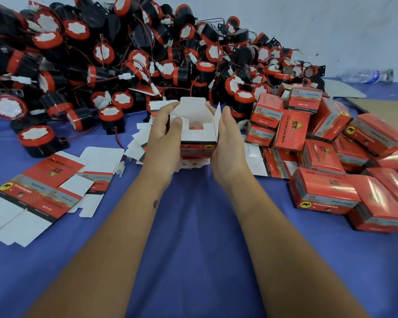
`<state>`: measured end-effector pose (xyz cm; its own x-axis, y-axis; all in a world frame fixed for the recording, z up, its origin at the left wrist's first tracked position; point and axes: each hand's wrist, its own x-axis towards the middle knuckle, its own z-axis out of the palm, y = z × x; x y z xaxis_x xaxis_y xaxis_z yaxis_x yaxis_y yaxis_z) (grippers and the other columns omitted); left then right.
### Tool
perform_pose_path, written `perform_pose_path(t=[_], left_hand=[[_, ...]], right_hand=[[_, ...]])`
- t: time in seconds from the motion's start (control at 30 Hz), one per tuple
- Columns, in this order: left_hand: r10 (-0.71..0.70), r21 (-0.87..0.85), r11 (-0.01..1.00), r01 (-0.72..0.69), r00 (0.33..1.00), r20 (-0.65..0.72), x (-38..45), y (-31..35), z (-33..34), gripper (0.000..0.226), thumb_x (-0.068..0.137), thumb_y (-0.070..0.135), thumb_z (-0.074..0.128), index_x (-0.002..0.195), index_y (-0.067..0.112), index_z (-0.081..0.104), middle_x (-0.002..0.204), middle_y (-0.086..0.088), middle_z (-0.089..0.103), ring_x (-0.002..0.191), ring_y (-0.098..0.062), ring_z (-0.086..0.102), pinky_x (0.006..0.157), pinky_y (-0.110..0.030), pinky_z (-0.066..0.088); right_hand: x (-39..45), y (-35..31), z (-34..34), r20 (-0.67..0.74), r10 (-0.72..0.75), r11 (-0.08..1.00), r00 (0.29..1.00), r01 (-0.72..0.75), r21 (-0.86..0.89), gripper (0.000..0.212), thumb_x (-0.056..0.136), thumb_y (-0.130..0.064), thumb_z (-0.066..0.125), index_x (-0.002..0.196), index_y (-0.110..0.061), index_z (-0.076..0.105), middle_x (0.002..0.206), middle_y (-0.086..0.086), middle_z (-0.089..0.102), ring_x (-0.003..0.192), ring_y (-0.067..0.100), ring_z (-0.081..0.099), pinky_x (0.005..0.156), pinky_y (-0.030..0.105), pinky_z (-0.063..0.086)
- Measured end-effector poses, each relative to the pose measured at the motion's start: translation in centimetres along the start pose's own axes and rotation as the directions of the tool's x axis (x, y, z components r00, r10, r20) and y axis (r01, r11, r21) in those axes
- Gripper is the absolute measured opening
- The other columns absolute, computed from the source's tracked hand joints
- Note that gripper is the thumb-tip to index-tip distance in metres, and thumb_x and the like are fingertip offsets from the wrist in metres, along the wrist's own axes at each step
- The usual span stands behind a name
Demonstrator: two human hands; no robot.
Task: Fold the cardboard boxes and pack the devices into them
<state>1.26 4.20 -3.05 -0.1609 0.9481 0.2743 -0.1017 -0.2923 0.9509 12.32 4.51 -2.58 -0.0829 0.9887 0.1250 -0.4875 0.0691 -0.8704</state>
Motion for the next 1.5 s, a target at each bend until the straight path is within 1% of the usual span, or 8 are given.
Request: perform_pose_path(t=[0.2,0.37,0.63,0.83,0.93,1.03,1.23,1.5], left_hand=[[0.017,-0.02,1.0,-0.016,0.999,0.032,-0.7,0.6,0.2,0.05,0.106,0.015,0.037,0.095,0.06,0.057,0.117,0.016,0.064,0.092,0.006,0.063,0.069,-0.013,0.051],[-0.035,-0.191,0.98,0.052,0.995,0.091,-1.2,0.6,0.1,0.027,0.091,0.007,0.044,0.082,0.022,0.065,0.096,0.009,0.072,0.081,-0.006,0.07,0.054,-0.026,0.055],[0.051,-0.032,0.998,-0.048,0.995,0.081,-1.2,0.2,-0.3,0.047,0.094,0.001,0.048,0.11,0.042,0.064,0.114,0.013,0.067,0.095,0.001,0.066,0.07,-0.016,0.053],[0.111,0.107,0.988,-0.109,0.994,-0.015,-1.2,0.1,-0.4,0.046,0.089,0.002,0.054,0.111,0.041,0.064,0.12,0.008,0.066,0.111,-0.008,0.062,0.091,-0.032,0.054],[0.006,-0.013,1.0,-0.006,0.999,-0.034,-1.0,0.0,-0.3,0.041,0.096,0.009,0.055,0.128,0.034,0.054,0.122,0.009,0.063,0.101,0.002,0.064,0.079,-0.017,0.052],[-0.027,0.021,0.999,0.027,1.0,-0.003,-1.2,0.0,-0.3,0.033,0.098,0.019,0.055,0.129,0.029,0.055,0.118,0.011,0.065,0.099,0.002,0.065,0.078,-0.019,0.053],[0.119,0.144,0.98,-0.136,0.985,0.121,-1.3,0.6,-0.4,0.072,0.084,0.056,0.052,0.15,0.045,0.024,0.161,0.012,0.023,0.149,-0.004,0.02,0.121,-0.039,0.027],[-0.139,0.029,0.99,0.141,0.989,-0.054,-0.4,0.4,-0.3,0.086,0.083,0.042,0.075,0.153,0.032,0.025,0.129,0.016,0.061,0.106,0.003,0.062,0.087,-0.023,0.05]], right_hand=[[0.1,0.2,-0.2,-0.032,0.006,0.98,0.999,-0.012,-0.2,0.027,0.095,-0.009,0.048,0.113,-0.024,0.06,0.115,0.007,0.066,0.096,0.02,0.064,0.071,0.033,0.054],[0.0,0.4,-0.3,-0.041,-0.031,0.985,0.999,0.024,-0.171,0.029,0.093,-0.005,0.042,0.103,-0.022,0.062,0.101,0.001,0.069,0.093,0.02,0.064,0.066,0.032,0.053],[-0.1,-0.2,-0.5,-0.002,0.01,0.982,1.0,-0.01,-0.188,0.032,0.078,-0.009,0.053,0.106,-0.019,0.063,0.098,0.005,0.072,0.085,0.022,0.067,0.056,0.031,0.054],[-0.4,-0.4,-0.5,-0.033,-0.082,0.911,0.996,0.061,-0.408,0.031,0.087,0.002,0.057,0.109,-0.019,0.064,0.107,0.006,0.072,0.096,0.022,0.069,0.07,0.04,0.059],[-0.6,-0.5,-0.1,-0.066,-0.106,0.921,0.992,0.073,-0.384,0.022,0.091,-0.012,0.056,0.11,-0.02,0.065,0.111,0.003,0.069,0.094,0.008,0.067,0.071,0.023,0.055],[-0.6,-0.4,0.3,-0.122,-0.152,0.865,0.981,0.072,-0.496,0.035,0.087,-0.039,0.048,0.114,-0.023,0.064,0.122,0.006,0.061,0.118,0.019,0.056,0.097,0.037,0.049],[-1.1,-1.7,0.8,-0.114,-0.241,0.908,0.964,0.182,-0.378,0.036,0.088,-0.033,0.051,0.113,-0.012,0.065,0.128,0.011,0.058,0.117,0.023,0.057,0.1,0.04,0.049],[-2.1,-1.1,1.1,0.023,-0.424,0.797,0.905,0.385,-0.465,0.025,0.071,-0.011,0.048,0.095,-0.011,0.057,0.113,0.019,0.049,0.103,0.024,0.05,0.085,0.029,0.046]])
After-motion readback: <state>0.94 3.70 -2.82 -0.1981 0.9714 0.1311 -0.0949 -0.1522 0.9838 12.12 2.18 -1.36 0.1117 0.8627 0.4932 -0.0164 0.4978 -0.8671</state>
